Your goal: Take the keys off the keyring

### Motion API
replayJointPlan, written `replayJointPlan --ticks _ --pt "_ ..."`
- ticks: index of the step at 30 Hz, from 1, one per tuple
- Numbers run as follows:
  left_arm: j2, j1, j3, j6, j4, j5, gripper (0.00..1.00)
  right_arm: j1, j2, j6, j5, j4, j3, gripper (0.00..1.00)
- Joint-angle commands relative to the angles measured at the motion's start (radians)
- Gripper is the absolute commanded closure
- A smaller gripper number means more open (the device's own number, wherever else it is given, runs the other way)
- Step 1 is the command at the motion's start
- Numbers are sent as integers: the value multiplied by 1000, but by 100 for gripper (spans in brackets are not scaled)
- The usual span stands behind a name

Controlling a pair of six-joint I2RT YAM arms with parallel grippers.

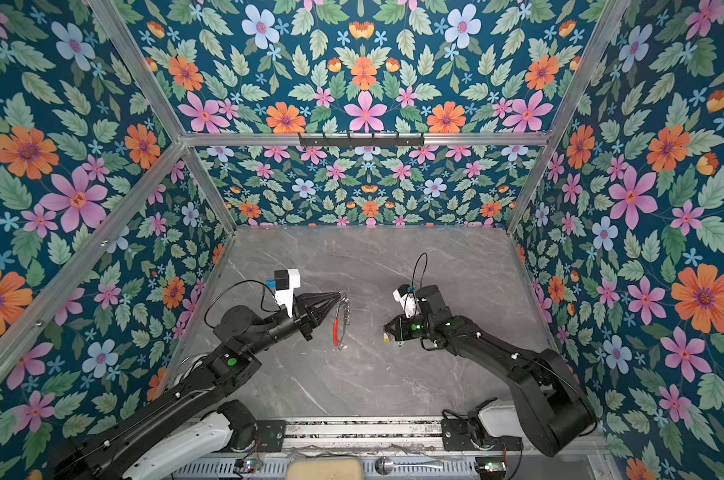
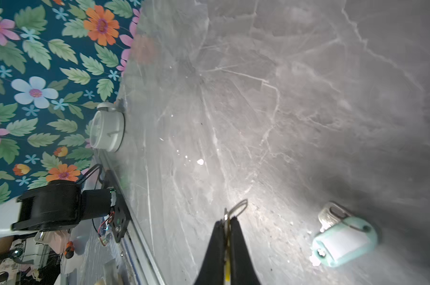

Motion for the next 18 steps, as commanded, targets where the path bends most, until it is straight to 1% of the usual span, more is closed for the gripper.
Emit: replayJointPlan --ticks 1,7,8,10,11,14,18 --pt "-2 -1 -7 -4 24 -8 100 6 65 16 12 113 -6 100" --pt "2 -1 -23 -5 23 -26 100 33 168 14 58 120 11 100" --pt "2 -1 -26 -5 23 -30 100 33 179 17 72 120 11 98" --pt "1 0 -30 -6 21 -34 100 36 192 19 90 114 11 89" --pt "0 -1 -31 -7 19 -37 100 38 194 21 105 106 12 81" --pt "1 -1 -34 -5 8 -41 100 41 187 21 149 84 11 65" --pt "-4 -2 -40 -5 3 -53 100 43 117 19 196 56 5 53"
